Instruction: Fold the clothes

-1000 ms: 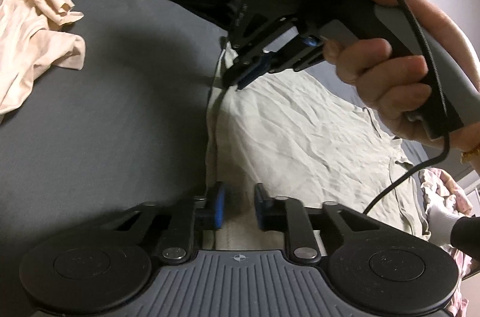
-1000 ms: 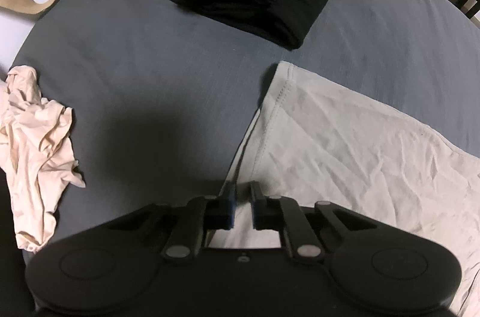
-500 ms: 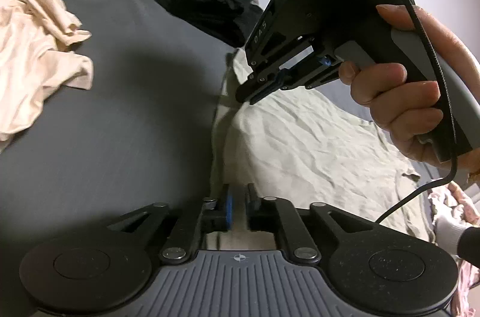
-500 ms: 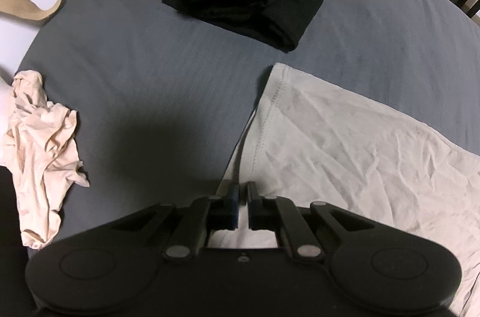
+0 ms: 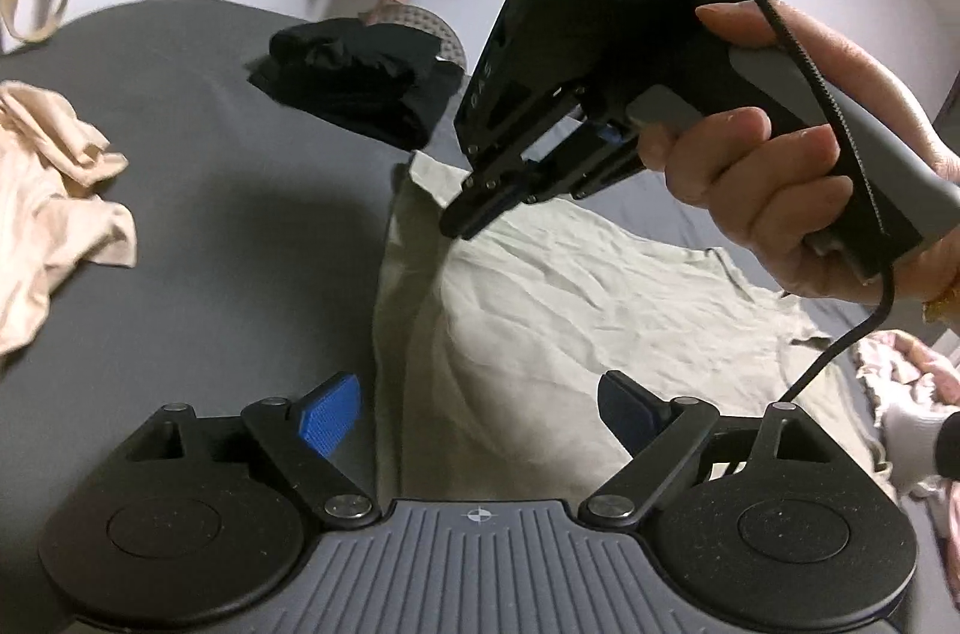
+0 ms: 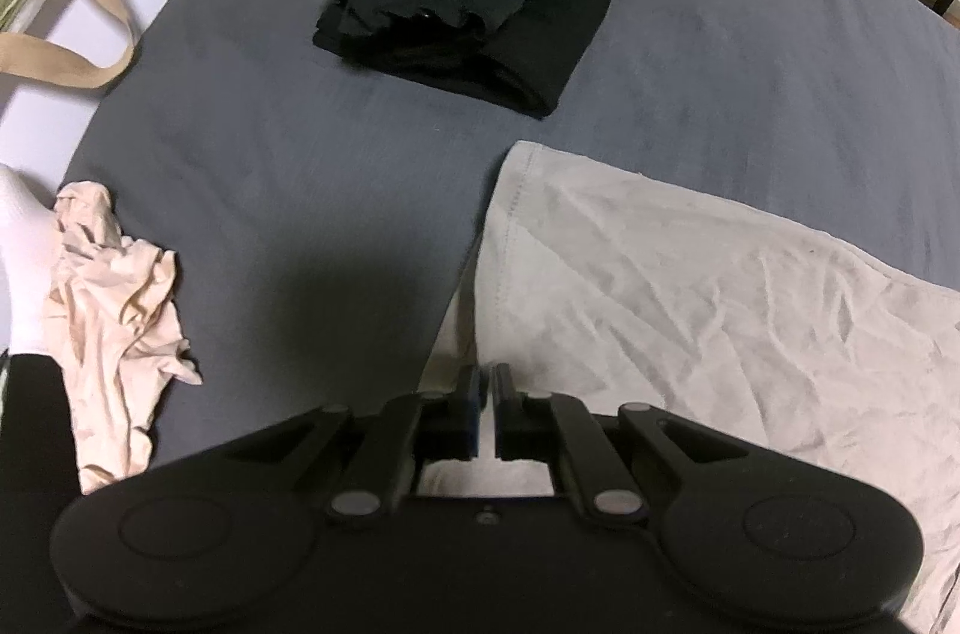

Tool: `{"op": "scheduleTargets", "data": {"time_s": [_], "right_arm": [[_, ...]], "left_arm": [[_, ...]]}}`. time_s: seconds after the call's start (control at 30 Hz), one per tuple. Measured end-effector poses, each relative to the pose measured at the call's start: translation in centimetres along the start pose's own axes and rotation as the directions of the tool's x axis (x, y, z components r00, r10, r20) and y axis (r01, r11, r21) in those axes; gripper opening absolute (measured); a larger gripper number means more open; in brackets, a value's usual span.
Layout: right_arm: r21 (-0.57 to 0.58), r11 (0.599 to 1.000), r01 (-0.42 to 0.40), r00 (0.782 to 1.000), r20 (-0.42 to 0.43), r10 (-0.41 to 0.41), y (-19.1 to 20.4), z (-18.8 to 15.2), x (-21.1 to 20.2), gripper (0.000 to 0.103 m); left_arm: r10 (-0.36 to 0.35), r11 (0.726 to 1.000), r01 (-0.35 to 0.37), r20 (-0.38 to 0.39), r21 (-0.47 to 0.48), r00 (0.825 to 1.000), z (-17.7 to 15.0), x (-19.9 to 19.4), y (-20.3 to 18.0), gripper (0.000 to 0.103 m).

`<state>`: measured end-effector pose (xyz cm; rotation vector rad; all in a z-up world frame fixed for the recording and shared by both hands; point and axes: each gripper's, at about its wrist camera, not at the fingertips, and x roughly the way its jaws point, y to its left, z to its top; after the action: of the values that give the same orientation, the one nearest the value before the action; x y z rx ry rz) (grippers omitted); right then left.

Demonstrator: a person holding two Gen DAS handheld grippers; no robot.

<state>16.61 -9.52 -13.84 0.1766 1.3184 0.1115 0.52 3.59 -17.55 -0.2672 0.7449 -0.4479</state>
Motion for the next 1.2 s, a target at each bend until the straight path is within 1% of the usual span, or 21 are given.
{"op": "scheduleTargets", "data": {"time_s": [0.17,0.2,0.23,0.33,0.37,0.43,0.5,0.53,0.6,0.7,0.73,0.87,0.97,1.2], "right_arm": [[0.010,1.000,-0.024,1.000,0.016,0.024,-0.4,-0.1,-0.7,0.002],[0.014,1.000,-0.028,0.999,0.018,0.028,-0.6,-0.1,-0.8,0.002],[0.019,0.999,-0.032,0.999,0.021,0.032,-0.8,-0.2,-1.0,0.002],[0.035,0.998,-0.047,0.999,0.026,0.046,-1.5,-0.2,-1.3,0.002],[0.039,0.998,-0.050,0.998,0.029,0.049,-1.7,-0.2,-1.4,0.002],[0.042,0.998,-0.050,0.998,0.035,0.049,-2.0,-0.2,-1.6,0.002],[0.047,0.998,-0.051,0.998,0.038,0.049,-2.2,-0.2,-1.6,0.002],[0.049,0.997,-0.053,0.998,0.039,0.052,-2.3,-0.2,-1.7,0.002],[0.051,0.997,-0.055,0.998,0.041,0.053,-2.4,-0.1,-1.7,0.002],[0.048,0.997,-0.055,0.998,0.043,0.053,-2.3,-0.2,-1.6,0.002],[0.047,0.997,-0.056,0.998,0.043,0.054,-2.3,-0.1,-1.6,0.002],[0.040,0.998,-0.053,0.998,0.042,0.052,-1.9,-0.1,-1.3,0.002],[0.033,0.998,-0.049,0.998,0.036,0.048,-1.4,0.0,-0.9,0.002],[0.006,0.999,-0.042,0.999,0.023,0.042,0.4,0.1,0.4,0.002]], "left_arm": [[-0.018,1.000,0.018,-0.010,0.002,1.000,-0.3,0.3,0.0,0.087],[-0.019,1.000,0.019,-0.017,0.004,1.000,-0.3,0.3,0.0,0.084],[-0.020,1.000,0.020,-0.024,0.006,1.000,-0.3,0.3,-0.1,0.077],[-0.022,1.000,0.023,-0.045,0.012,0.999,-0.4,0.4,-0.2,0.063],[-0.023,1.000,0.024,-0.052,0.014,0.998,-0.5,0.4,-0.3,0.061],[-0.025,0.999,0.026,-0.066,0.018,0.998,-0.5,0.4,-0.3,0.051],[-0.021,1.000,0.023,-0.085,0.016,0.996,-0.7,0.3,-0.3,0.044],[-0.024,1.000,0.025,-0.096,0.007,0.995,-0.7,0.2,-0.2,0.037],[-0.030,1.000,0.028,-0.119,-0.011,0.992,-0.8,0.1,0.0,0.028],[-0.037,0.999,0.032,-0.148,-0.039,0.988,-0.9,-0.2,0.4,0.009],[-0.038,0.998,0.030,-0.153,-0.050,0.987,-1.0,-0.3,0.4,0.005],[-0.043,0.994,0.023,-0.181,-0.107,0.983,-1.3,-0.7,1.1,0.002],[-0.027,0.991,0.001,-0.188,-0.137,0.982,-1.5,-0.7,1.7,0.002],[-0.013,0.991,-0.013,-0.189,-0.135,0.982,-1.5,-1.1,1.9,0.001]]}}
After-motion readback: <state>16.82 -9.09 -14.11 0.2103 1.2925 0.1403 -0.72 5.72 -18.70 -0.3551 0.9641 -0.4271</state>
